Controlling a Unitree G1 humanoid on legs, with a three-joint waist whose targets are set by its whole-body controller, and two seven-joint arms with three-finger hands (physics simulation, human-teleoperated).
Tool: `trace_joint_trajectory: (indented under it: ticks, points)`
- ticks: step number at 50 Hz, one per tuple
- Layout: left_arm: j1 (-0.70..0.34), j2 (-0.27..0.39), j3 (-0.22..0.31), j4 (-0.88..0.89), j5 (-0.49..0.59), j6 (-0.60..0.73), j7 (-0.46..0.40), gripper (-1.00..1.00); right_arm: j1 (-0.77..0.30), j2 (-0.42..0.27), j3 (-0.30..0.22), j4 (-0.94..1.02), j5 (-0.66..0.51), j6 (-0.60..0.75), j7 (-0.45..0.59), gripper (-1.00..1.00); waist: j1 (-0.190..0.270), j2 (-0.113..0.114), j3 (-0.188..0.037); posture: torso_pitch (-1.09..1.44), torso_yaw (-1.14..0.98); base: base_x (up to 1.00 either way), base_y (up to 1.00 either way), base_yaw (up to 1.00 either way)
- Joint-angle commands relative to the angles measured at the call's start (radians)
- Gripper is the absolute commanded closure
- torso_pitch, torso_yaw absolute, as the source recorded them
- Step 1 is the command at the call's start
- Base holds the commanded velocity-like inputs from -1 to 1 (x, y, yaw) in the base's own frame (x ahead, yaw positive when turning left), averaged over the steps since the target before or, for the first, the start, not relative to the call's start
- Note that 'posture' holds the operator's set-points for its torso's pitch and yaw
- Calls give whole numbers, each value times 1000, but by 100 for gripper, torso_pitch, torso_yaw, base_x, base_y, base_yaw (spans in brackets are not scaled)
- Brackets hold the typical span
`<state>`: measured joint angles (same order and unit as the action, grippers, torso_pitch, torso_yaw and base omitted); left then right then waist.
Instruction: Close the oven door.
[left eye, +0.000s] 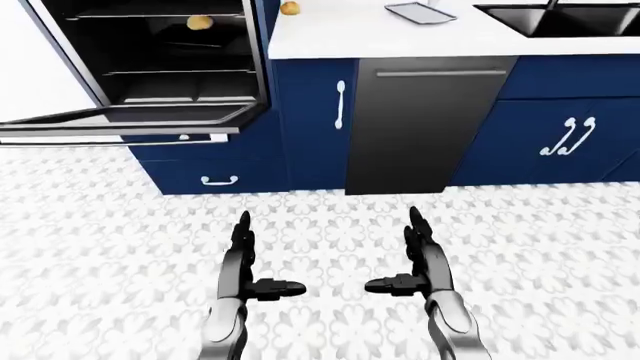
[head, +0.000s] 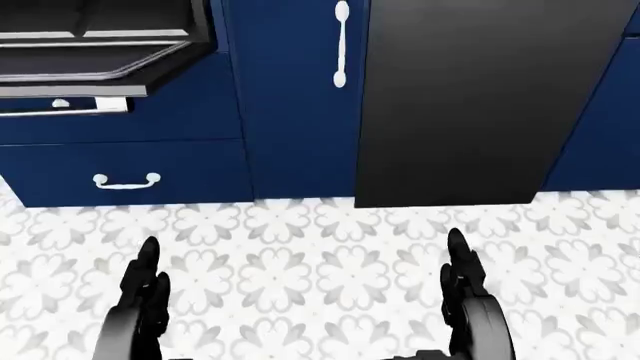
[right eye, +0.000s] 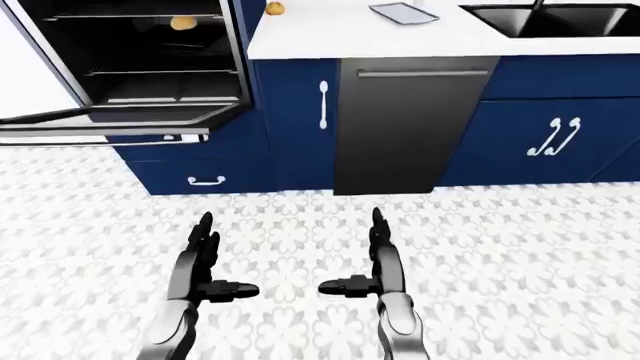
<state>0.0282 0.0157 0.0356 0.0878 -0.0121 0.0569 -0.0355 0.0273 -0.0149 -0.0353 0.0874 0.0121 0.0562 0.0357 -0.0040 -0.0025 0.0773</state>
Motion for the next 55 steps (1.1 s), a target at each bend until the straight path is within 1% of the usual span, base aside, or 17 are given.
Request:
trace_joint_trajectory:
  ticks: [1,3,5,7,8,11,14,17,19,21,23,29,34,38,41,49,55]
  points:
    - [-20,18,1,-124,7,-19,-15,-100,-31,-4,-3,-75,7,-55,4,-100,-2,-8,-1,0,0,0,0,0]
    - [-10,26,5,-191,17,20,-37,-100,-22,-4,-1,-93,9,-50,7,-100,8,0,-62,0,0,0,0,0]
    - [-1,26,8,-233,-2,76,-77,-100,-18,-4,-10,-127,29,-18,11,-100,5,-7,-19,0,0,0,0,0]
    - [35,66,-36,-326,112,98,-133,-100,-2,-7,-15,-160,30,-18,12,-100,7,-6,-70,0,0,0,0,0]
    - [24,79,-6,-335,189,60,-100,-100,1,-7,-26,-167,41,-19,10,-100,8,-4,-73,0,0,0,0,0]
    - [-16,79,135,-286,62,8,-142,-100,-13,-41,-83,-218,82,29,35,-100,11,-5,-73,0,0,0,0,0]
    - [-25,104,173,-242,32,-95,-190,-100,-26,-69,-136,-192,96,39,57,-100,9,-1,-76,0,0,0,0,0]
    - [-48,145,226,-213,48,30,-219,-100,-35,-86,-180,-159,110,36,70,-100,9,-1,-79,0,0,0,0,0]
    - [-53,182,249,-123,141,-102,-186,-100,-33,-87,-185,-153,105,26,71,-100,10,0,-79,0,0,0,0,0]
    - [-61,174,309,-76,8,-79,-225,-100,-37,-94,-191,-125,89,-12,72,-100,10,0,-84,0,0,0,0,0]
    - [-60,210,302,59,76,-227,-215,-100,-45,-99,-202,-68,91,-56,75,-100,8,3,-81,0,0,0,0,0]
    - [-74,243,317,409,0,-470,-208,-100,-87,-128,-231,271,183,-192,137,-100,5,5,-77,0,0,0,0,0]
    - [-135,243,297,683,-169,-554,-237,-100,-177,-174,-213,748,163,-489,154,-100,3,5,-75,0,0,0,0,0]
    - [-187,281,227,993,-92,-777,-194,-100,-228,-194,-181,998,175,-630,192,-100,2,7,-72,0,0,0,0,0]
    - [-224,276,220,1179,-149,-895,-258,-100,-254,-199,-171,1170,183,-738,194,-100,-1,8,-71,0,0,0,0,0]
    - [-198,270,214,1247,-231,-883,-322,-100,-255,-233,-184,1238,216,-762,197,-100,-3,6,-68,0,0,0,0,0]
    - [-159,277,218,1281,-183,-865,-242,-100,-225,-243,-192,1262,190,-768,181,-100,-3,1,-65,0,0,0,0,0]
